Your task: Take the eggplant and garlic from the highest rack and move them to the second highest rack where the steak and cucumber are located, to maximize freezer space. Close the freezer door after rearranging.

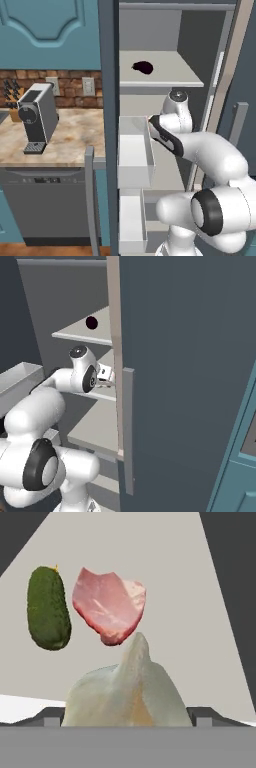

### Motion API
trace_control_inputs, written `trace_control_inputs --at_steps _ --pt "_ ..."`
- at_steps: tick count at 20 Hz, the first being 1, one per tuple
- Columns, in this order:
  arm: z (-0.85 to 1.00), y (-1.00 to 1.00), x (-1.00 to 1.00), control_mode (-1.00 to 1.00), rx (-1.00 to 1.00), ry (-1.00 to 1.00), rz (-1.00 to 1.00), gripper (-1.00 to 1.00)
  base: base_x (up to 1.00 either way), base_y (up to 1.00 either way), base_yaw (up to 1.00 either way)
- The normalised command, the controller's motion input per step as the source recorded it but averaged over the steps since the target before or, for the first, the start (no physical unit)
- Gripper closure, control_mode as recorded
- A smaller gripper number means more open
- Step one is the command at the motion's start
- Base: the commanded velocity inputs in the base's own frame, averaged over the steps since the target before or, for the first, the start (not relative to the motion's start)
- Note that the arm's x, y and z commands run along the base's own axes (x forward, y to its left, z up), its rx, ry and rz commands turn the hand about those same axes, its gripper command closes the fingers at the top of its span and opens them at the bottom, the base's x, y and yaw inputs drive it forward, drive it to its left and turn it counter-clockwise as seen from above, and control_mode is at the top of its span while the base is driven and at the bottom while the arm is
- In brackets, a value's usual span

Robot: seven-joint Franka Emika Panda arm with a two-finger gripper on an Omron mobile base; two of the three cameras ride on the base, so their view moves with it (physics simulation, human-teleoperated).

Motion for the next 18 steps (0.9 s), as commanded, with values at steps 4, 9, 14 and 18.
trace_control_inputs --at_steps 4,9,14,18 --pt "-0.5 0.0 0.43 -1.0 0.0 -0.08 0.0 1.0 0.0 0.0 0.0" --pt "-0.39 0.0 0.54 -1.0 0.0 -0.01 0.0 1.0 0.0 0.0 0.0" --pt "-0.37 -0.02 0.57 -1.0 0.0 0.0 0.0 1.0 0.0 0.0 0.0" --pt "-0.37 -0.06 0.68 -1.0 0.02 0.0 0.0 1.0 0.0 0.0 0.0"
